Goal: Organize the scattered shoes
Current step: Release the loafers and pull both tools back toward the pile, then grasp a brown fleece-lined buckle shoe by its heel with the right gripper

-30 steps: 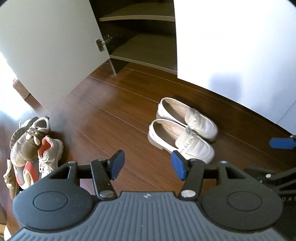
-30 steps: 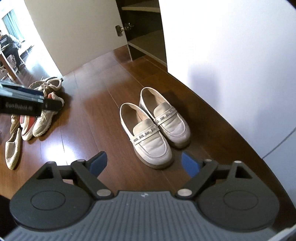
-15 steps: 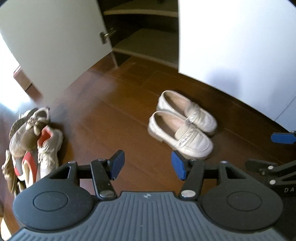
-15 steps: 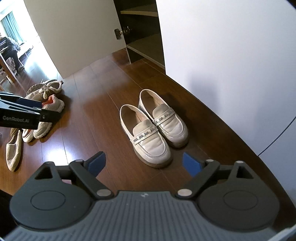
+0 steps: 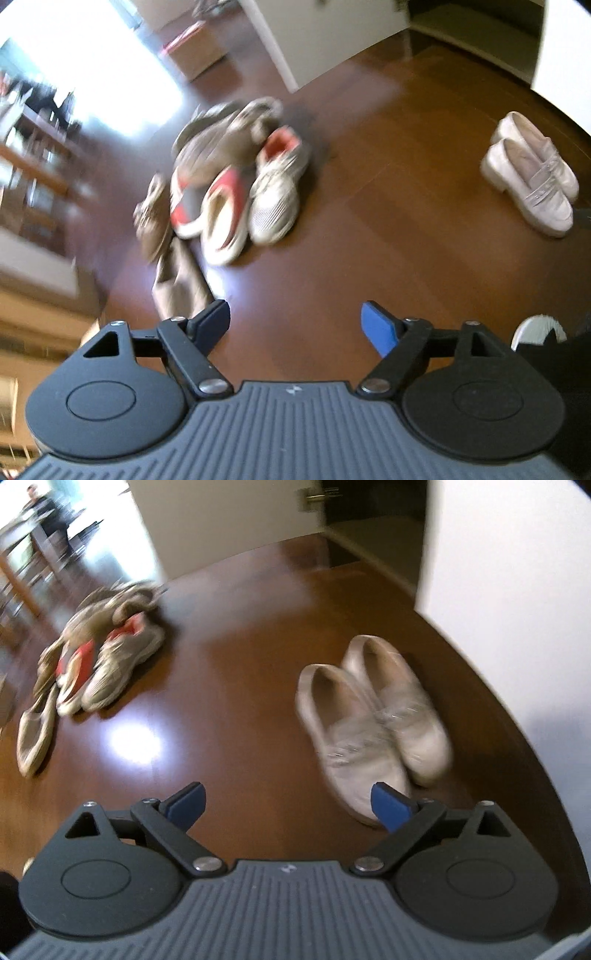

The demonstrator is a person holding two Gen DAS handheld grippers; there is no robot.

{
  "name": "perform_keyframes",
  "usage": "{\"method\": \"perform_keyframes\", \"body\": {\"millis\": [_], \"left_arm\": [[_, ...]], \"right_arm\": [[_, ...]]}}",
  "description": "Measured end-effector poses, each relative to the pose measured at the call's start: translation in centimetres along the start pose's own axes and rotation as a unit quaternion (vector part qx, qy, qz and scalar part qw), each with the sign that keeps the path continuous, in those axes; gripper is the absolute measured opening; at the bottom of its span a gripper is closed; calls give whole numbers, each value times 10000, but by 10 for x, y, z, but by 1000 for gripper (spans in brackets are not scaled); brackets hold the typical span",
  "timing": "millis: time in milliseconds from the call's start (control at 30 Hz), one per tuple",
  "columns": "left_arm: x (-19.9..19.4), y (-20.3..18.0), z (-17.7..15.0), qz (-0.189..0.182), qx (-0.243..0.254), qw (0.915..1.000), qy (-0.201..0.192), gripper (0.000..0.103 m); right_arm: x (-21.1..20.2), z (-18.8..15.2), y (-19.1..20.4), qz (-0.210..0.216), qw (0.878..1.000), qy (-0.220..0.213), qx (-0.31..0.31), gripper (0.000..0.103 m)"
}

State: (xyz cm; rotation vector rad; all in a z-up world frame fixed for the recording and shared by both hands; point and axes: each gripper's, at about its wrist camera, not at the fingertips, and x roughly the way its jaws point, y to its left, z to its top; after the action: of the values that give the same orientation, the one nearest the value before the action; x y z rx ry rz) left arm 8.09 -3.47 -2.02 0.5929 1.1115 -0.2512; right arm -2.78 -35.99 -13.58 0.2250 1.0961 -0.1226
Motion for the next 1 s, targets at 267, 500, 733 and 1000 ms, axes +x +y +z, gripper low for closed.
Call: {"method": "perform_keyframes", "body": {"millis": [267, 500, 733, 1000], "left_arm": [[26, 65, -9, -241, -892, 9955, 187, 84], [38, 117, -29, -283, -1551, 9868, 357, 84], [55, 156, -39, 91, -1851, 9820, 366, 84], [63, 181, -36, 6, -2381, 9704, 411, 84]], "right_arm": [[81, 53, 100, 465, 9929, 490, -975, 95], [132, 83, 176, 846, 9781, 805, -1725, 96], [158, 107, 228, 986, 9672, 851, -2179, 96], [164, 117, 242, 990, 9638, 841, -2329, 97]]}}
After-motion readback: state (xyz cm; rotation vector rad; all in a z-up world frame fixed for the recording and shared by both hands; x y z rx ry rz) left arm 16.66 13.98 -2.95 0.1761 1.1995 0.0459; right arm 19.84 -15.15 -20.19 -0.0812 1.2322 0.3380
